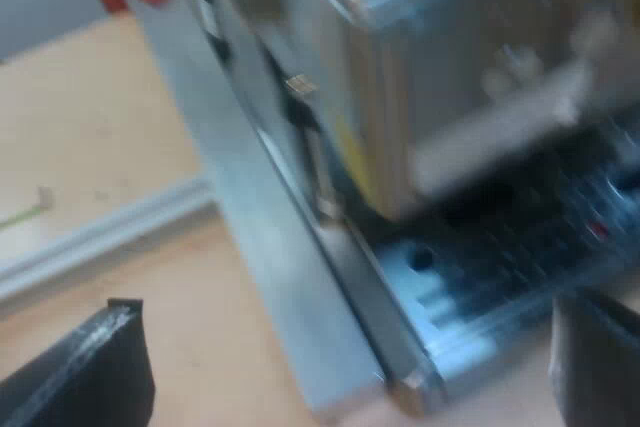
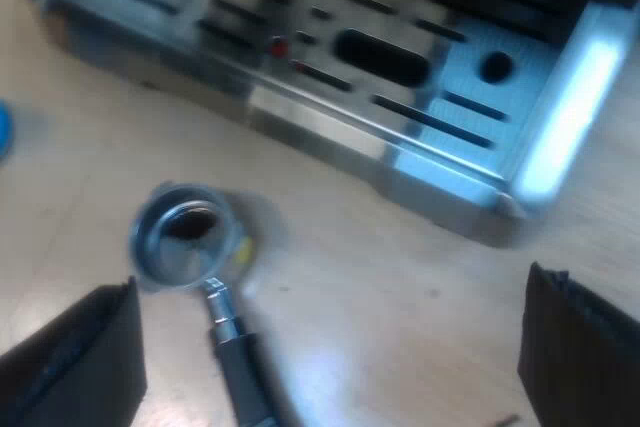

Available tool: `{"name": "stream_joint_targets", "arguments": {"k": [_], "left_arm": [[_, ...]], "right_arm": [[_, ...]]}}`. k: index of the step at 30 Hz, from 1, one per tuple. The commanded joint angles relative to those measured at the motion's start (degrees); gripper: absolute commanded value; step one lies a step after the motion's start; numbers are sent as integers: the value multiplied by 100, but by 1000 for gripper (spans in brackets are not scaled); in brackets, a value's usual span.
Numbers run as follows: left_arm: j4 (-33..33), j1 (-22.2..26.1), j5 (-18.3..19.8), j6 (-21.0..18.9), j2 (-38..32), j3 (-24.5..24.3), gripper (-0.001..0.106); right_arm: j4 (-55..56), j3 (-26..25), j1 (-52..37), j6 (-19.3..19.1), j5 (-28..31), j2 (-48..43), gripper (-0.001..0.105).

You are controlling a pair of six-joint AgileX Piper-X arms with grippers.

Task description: Grind coffee beans and then tamp

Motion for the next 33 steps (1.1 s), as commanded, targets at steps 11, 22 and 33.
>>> {"name": "stream_joint_targets", "arguments": {"k": [11,22,33], "left_arm": [[110,356,330,-187,11,-257,82],[314,356,-43,-187,-222,-257,82],[585,356,-740,-187,-1920,-257,82]], "right_arm": [[628,11,-3546,-852,-1222,-920,77],[823,398,-4714,-1461,-1724,-1962,77],[1168,398,-4714,-1833,-1724,-3498,77]]}}
